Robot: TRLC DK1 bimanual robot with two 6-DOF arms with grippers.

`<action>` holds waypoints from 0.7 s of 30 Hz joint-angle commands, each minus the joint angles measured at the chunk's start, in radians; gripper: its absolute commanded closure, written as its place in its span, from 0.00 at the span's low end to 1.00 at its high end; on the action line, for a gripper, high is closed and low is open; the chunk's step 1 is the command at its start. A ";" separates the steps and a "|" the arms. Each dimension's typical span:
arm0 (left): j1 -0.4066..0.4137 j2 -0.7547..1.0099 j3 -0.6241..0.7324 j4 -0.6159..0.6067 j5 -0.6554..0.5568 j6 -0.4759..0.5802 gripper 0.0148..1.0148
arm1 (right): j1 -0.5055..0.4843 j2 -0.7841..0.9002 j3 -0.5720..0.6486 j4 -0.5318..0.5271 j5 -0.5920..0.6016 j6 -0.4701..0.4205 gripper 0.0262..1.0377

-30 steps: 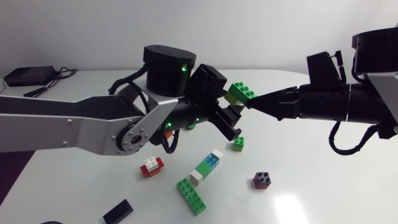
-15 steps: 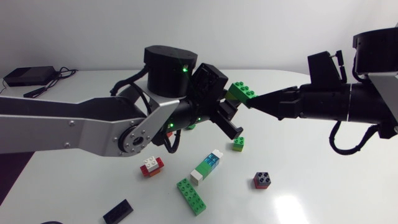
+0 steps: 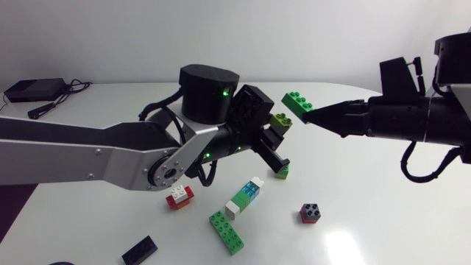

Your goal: Separate the duplo bricks

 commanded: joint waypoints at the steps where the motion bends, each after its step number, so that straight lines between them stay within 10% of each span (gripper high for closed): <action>1: 0.013 0.016 0.002 -0.003 0.010 -0.029 0.70 | 0.003 -0.036 -0.014 0.016 0.030 -0.026 0.84; 21: 0.272 -0.128 -0.157 0.000 0.055 0.129 0.70 | -0.089 0.300 -0.253 0.297 0.355 -0.374 0.83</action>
